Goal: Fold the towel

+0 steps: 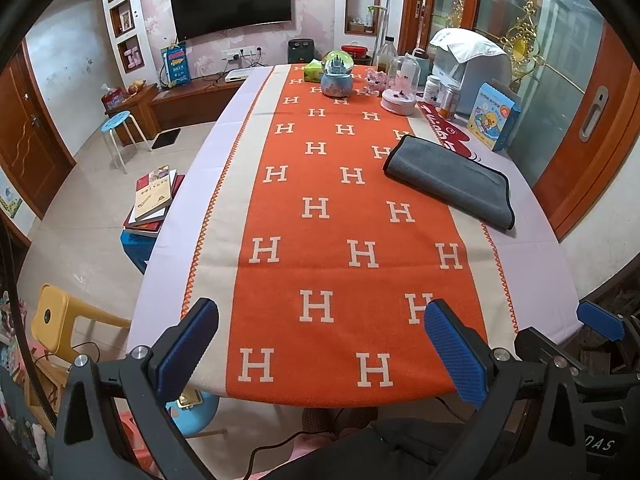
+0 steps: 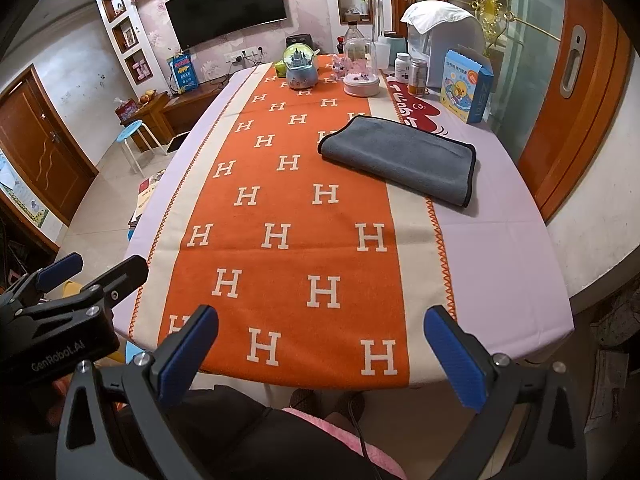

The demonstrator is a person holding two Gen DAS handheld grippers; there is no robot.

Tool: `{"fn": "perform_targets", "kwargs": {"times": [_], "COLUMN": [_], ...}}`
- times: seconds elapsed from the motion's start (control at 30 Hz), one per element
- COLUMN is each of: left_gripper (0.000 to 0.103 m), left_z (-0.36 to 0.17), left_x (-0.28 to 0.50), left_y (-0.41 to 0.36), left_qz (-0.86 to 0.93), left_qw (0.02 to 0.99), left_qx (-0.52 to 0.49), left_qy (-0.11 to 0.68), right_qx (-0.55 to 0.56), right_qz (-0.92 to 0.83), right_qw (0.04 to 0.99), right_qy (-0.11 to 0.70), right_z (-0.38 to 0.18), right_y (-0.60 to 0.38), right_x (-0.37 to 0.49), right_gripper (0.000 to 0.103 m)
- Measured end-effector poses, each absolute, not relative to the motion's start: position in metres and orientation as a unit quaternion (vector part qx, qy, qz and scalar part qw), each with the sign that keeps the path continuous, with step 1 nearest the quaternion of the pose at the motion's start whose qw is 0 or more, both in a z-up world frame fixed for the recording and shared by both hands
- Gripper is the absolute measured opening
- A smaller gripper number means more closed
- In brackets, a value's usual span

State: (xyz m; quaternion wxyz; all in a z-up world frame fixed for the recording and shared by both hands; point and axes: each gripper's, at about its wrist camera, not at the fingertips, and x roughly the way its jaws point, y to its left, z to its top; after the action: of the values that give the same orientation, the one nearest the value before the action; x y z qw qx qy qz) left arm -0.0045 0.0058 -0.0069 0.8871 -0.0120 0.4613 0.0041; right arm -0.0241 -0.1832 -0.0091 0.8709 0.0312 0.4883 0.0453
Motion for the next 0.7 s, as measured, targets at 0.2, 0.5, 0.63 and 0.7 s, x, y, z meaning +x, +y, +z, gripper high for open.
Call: {"fn": "perform_targets", "kwargs": {"times": [0.2,0.5,0.63,0.7], "left_gripper": [0.102,0.102,0.102,0.102], "left_z": [-0.0073,-0.0087,-0.0093,-0.0095], "left_x": [-0.0036,-0.0024,-0.0023,-0.0023], "left_y": [0.0046,0.0038,0.0031,0.0035], "left_qz": [0.003,0.000,0.001,0.000], "left_qw": [0.886,0.885,0.885,0.885], "left_qx": [-0.012,-0.010,-0.011,-0.010], "left_qy": [0.463,0.465,0.465,0.465], "right_qx": [0.032,0.032,0.032,0.032], "right_qz": [0.045,0.045,0.045,0.045], "right_qw": [0.870,0.870,0.870,0.870], "right_qy": [0.490,0.490,0.490,0.491], "right_z": [-0.0103,-0.0101,-0.0104,-0.0105], "right_y": [-0.1835,-0.1829,-0.1829,-0.1827], "right_x": [-0.0235,-0.0233,-0.0236,-0.0235], "right_gripper": [0.103,0.103,0.103,0.103]}}
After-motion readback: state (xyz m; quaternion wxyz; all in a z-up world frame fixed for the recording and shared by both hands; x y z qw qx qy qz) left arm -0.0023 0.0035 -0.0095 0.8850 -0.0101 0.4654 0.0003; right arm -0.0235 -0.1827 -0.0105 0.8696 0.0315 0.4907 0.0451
